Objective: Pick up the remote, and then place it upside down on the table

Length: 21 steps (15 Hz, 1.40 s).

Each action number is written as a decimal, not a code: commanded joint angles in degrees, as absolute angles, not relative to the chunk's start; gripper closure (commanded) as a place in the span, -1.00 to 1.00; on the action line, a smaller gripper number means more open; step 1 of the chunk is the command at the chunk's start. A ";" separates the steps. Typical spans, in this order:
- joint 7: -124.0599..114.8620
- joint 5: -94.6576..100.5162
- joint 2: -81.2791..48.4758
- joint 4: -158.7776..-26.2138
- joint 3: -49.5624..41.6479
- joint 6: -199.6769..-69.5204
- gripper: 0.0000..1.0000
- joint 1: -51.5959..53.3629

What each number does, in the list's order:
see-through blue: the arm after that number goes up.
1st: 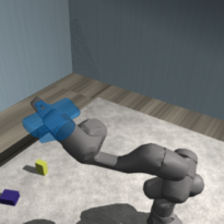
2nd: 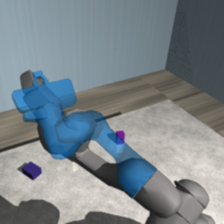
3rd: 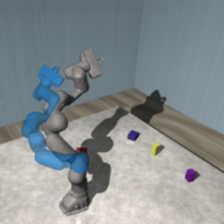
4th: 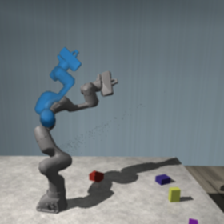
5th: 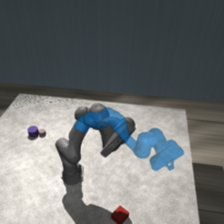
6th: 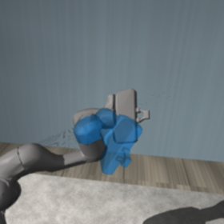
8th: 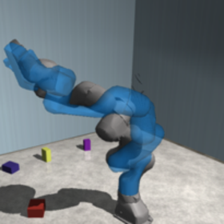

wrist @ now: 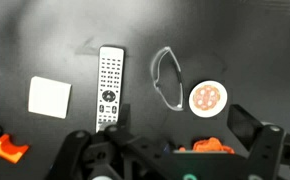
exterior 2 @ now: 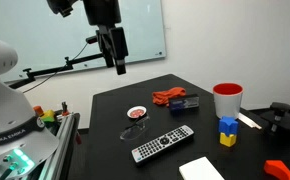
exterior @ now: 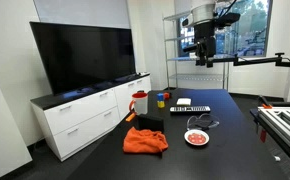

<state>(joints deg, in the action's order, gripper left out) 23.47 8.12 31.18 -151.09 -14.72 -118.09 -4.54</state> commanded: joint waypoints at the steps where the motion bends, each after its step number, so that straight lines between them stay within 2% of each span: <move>1: 23.74 7.77 31.49 -149.60 -14.11 -118.28 -1.00 -5.12; 6: 23.72 7.79 32.45 -148.49 -14.20 -117.57 -1.00 -5.08; 13: 22.19 6.45 15.14 -146.92 -17.24 -132.27 -1.00 -8.88; 21: 23.73 0.95 4.76 -143.52 -17.01 -136.31 -1.00 -10.40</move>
